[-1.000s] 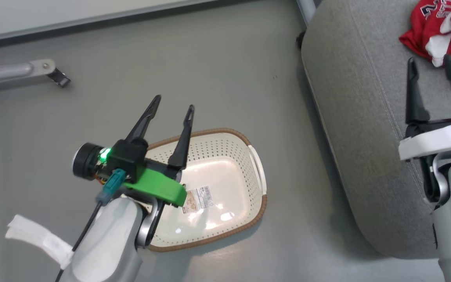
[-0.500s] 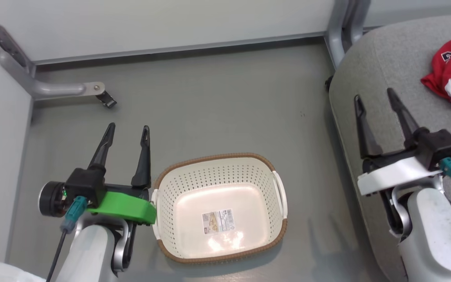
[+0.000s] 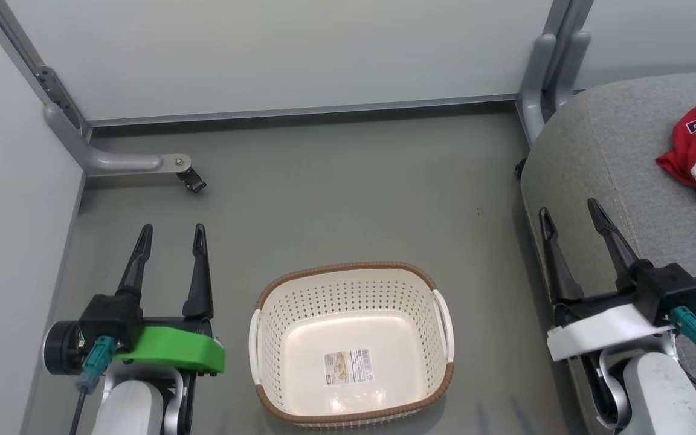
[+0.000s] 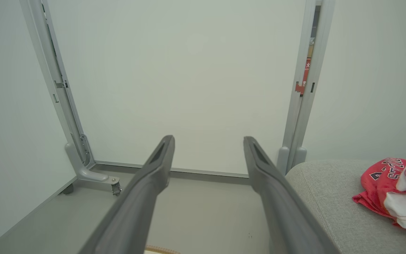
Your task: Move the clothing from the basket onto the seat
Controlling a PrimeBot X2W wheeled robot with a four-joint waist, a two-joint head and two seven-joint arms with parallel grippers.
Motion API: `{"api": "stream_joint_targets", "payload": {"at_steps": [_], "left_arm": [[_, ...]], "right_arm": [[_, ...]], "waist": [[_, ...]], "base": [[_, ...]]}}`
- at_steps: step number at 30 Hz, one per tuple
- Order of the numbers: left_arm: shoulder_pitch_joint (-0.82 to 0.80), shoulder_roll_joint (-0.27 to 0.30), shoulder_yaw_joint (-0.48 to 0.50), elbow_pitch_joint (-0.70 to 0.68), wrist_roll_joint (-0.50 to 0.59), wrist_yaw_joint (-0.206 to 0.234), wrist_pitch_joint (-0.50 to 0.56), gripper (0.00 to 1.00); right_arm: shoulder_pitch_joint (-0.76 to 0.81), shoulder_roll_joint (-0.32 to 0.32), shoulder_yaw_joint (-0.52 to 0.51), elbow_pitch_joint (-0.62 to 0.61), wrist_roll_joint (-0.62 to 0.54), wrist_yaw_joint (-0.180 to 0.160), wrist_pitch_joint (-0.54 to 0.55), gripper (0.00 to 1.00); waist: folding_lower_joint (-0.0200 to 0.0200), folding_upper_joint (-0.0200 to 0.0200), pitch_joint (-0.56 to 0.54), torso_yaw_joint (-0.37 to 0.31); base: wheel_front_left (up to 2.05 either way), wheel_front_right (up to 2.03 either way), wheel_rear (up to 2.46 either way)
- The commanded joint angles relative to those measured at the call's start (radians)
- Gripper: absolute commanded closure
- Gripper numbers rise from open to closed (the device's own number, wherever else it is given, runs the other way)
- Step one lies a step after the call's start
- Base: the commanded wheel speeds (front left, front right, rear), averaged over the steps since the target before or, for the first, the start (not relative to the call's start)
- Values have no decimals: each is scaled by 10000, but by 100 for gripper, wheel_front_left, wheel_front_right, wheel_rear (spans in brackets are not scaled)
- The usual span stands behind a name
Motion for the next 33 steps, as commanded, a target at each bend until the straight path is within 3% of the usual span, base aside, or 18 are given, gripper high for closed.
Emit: {"api": "stream_joint_targets", "payload": {"at_steps": [1, 13, 33], "left_arm": [[213, -55, 59, -33, 133, -41, -2, 0], [1038, -266, 493, 21, 227, -82, -2, 0], [1255, -383, 766, -29, 519, -183, -2, 0]], "right_arm": [[285, -7, -121, -90, -47, -7, -22, 0], [1252, 36, -513, -214, 293, -7, -22, 0], [1297, 36, -411, -173, 490, -7, -22, 0]], "waist": [[1, 0, -111, 58], [1, 0, -455, 90], [1, 0, -491, 292]], "base": [[0, 0, 0], [0, 0, 0], [0, 0, 0]]}}
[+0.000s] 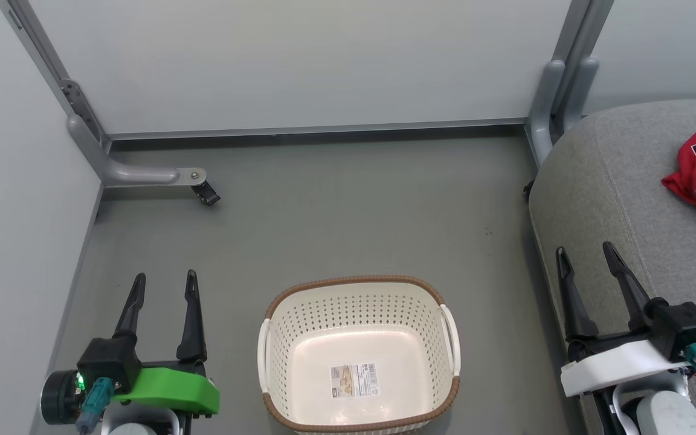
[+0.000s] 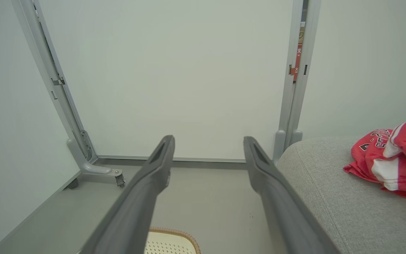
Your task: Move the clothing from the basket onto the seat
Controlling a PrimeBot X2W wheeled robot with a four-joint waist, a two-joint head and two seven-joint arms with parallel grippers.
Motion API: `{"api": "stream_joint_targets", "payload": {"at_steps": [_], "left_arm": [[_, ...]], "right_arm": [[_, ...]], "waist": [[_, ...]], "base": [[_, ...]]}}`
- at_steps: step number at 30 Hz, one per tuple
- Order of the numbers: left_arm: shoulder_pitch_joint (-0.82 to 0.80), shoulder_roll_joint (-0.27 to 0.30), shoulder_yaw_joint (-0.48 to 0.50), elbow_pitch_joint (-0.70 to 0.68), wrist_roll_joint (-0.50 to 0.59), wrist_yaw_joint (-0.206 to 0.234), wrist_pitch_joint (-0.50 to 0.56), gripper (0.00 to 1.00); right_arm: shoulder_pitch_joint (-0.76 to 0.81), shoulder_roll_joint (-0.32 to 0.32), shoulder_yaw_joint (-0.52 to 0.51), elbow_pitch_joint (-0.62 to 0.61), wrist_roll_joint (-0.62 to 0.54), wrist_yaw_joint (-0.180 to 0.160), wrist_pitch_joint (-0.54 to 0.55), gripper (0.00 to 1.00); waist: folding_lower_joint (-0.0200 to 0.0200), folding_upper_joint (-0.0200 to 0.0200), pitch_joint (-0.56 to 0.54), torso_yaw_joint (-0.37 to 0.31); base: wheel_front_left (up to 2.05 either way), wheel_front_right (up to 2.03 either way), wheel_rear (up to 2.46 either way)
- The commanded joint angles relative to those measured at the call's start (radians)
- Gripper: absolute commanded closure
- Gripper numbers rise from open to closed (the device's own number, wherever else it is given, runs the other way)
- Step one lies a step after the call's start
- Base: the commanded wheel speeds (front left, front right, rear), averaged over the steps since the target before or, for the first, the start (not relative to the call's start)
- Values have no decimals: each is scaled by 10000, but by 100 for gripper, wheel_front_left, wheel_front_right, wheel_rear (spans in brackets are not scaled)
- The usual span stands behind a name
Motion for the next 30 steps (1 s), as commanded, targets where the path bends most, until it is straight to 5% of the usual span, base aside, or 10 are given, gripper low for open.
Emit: {"api": "stream_joint_targets", "payload": {"at_steps": [1, 7, 8, 13, 30], "left_arm": [[35, -3, 34, 11, 79, -36, -2, 0], [44, -25, 61, -21, 145, -72, -2, 0], [4, -33, 27, 26, 64, -44, 3, 100], [99, -71, 28, 438, -76, -51, 49, 100], [-59, -76, 441, 417, -3218, -264, 881, 100]], "right_arm": [[100, -23, 1, 19, 52, -7, -22, 0], [120, -24, 8, 48, 95, -7, -22, 0], [1, 6, 9, 62, 18, 2, 0, 100], [105, 95, 16, 465, 145, 2, 55, 100], [-71, 66, -169, 710, 3325, 1, 876, 100]], "waist": [[1, 0, -20, 4], [1, 0, -58, 4], [1, 0, -58, 4], [1, 0, -61, -3], [1, 0, -87, -194]], "base": [[0, 0, 0], [0, 0, 0], [0, 0, 0], [0, 0, 0], [0, 0, 0]]}}
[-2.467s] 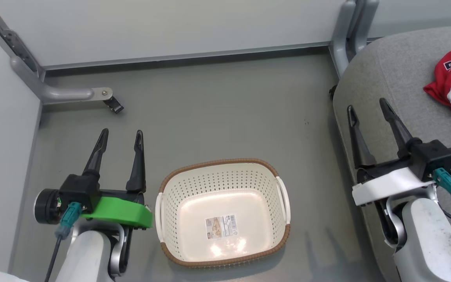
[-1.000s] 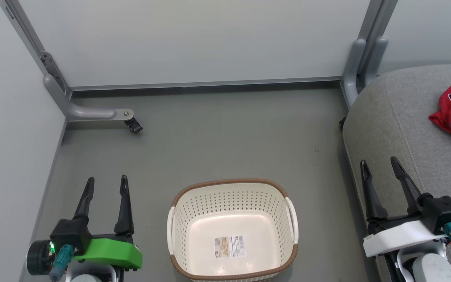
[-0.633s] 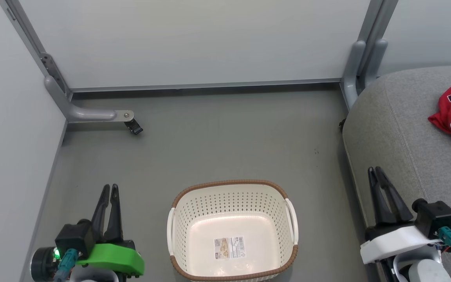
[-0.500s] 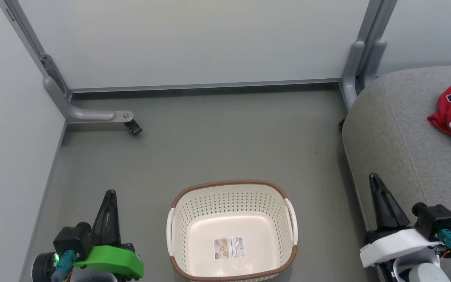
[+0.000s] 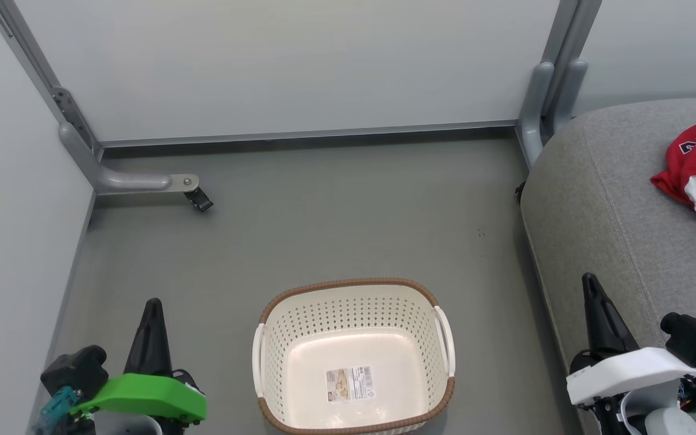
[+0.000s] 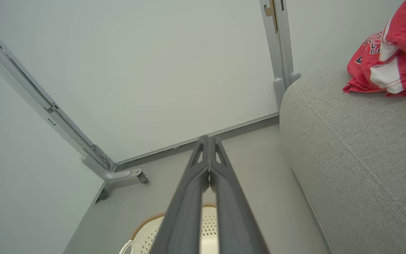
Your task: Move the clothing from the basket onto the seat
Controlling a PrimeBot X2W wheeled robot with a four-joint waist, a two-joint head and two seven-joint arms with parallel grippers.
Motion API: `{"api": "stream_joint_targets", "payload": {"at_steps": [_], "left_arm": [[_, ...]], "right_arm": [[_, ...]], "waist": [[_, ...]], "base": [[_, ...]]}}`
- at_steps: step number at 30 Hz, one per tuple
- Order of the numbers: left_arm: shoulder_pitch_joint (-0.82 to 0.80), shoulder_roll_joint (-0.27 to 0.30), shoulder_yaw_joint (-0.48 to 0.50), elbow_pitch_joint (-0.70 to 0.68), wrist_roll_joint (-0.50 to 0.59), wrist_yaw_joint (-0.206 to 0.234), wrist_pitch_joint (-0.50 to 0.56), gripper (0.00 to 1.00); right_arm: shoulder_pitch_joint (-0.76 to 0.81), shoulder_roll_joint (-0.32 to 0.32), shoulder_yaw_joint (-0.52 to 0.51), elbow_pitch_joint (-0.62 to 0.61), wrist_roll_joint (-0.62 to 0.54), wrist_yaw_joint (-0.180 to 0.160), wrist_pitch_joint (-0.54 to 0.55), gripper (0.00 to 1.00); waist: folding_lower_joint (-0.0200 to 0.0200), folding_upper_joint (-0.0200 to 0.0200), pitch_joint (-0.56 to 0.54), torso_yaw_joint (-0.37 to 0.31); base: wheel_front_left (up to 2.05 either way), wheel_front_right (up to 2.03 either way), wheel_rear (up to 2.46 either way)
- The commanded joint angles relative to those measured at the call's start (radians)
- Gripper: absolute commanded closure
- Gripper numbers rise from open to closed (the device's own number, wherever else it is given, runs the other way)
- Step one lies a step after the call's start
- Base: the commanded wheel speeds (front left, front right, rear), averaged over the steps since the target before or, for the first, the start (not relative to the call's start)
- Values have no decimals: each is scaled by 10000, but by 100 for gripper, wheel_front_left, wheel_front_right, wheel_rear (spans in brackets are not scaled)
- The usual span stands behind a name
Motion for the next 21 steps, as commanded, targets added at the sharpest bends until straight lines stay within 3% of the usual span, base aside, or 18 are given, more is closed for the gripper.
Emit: {"api": "stream_joint_targets", "payload": {"at_steps": [1, 21], "left_arm": [[-234, 15, 95, -160, -404, -58, 92, 100], [-401, 11, 474, -185, -3393, -264, 869, 100]], "right_arm": [[-259, -60, -55, -92, 411, 1, 84, 100], [-424, -90, -233, 151, 3428, -1, 863, 100]], "waist": [[0, 0, -3, -16], [0, 0, -33, -242]], "base": [[0, 0, 0], [0, 0, 0]]}}
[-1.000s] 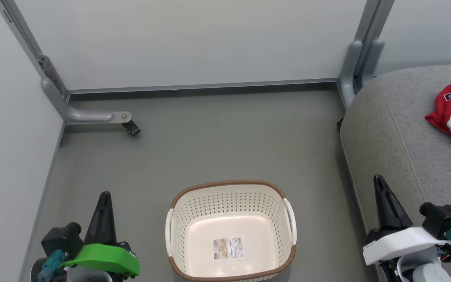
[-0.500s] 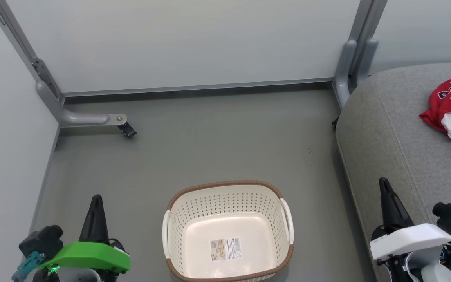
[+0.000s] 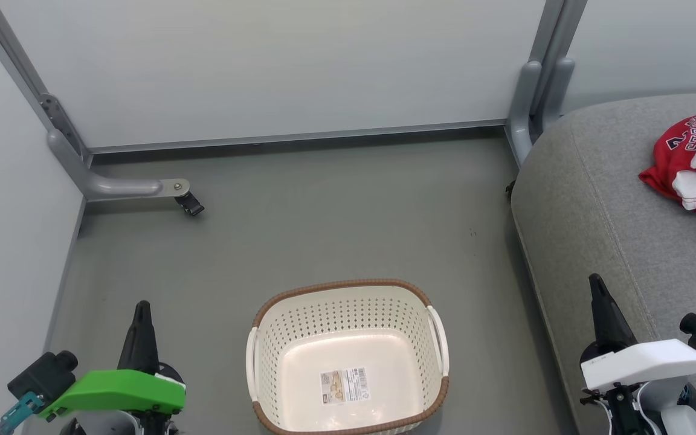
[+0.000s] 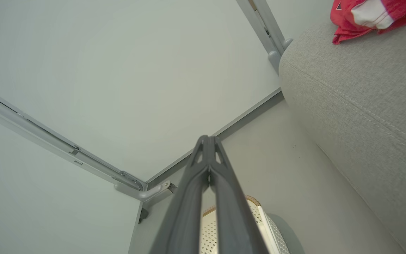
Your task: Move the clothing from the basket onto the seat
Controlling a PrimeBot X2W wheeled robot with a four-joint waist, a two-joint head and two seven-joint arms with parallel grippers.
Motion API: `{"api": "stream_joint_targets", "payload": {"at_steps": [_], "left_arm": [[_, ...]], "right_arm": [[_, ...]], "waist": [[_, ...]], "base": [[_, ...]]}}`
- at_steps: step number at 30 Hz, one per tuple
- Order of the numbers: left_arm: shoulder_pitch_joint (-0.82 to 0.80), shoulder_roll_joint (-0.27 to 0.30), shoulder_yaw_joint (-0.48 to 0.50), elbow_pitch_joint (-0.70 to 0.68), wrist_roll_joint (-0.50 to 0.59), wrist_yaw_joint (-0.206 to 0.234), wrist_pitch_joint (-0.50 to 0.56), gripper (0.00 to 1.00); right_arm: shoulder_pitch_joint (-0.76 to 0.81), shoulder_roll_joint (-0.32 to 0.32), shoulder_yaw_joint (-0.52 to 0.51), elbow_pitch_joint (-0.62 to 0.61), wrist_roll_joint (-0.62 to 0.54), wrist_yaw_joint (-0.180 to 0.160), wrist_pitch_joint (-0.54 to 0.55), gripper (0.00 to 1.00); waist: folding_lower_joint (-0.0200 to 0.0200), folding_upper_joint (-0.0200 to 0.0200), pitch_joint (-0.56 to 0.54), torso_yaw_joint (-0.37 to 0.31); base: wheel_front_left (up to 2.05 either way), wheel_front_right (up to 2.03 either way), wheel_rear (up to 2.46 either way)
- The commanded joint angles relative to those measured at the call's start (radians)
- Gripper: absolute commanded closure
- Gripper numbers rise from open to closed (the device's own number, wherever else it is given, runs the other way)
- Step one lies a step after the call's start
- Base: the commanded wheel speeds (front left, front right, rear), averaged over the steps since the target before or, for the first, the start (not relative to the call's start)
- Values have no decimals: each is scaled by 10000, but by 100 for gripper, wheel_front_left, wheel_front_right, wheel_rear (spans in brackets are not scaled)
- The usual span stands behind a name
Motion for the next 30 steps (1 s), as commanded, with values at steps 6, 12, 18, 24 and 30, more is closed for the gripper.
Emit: {"api": "stream_joint_targets", "payload": {"at_steps": [6, 12, 18, 24, 30], "left_arm": [[-362, 19, 188, -146, -1088, -126, 265, 100], [-405, 19, 281, -151, -1808, -177, 454, 100], [-429, 17, 373, -156, -2484, -224, 633, 100], [-463, 16, 457, -158, -3150, -266, 805, 100], [-498, 15, 533, -159, -3753, -312, 974, 100]], "right_arm": [[-283, -81, -99, 1, 1103, -1, 267, 100], [-319, -88, -142, 60, 1833, -2, 454, 100], [-354, -94, -185, 120, 2516, -2, 636, 100], [-383, -101, -224, 178, 3189, -2, 809, 100], [-421, -107, -260, 230, 3798, -2, 976, 100]], "waist": [[0, 0, -12, -83], [0, 0, -21, -150], [0, 0, -30, -217], [0, 0, -40, -286], [0, 0, -49, -353]], "base": [[0, 0, 0], [0, 0, 0], [0, 0, 0], [0, 0, 0], [0, 0, 0]]}}
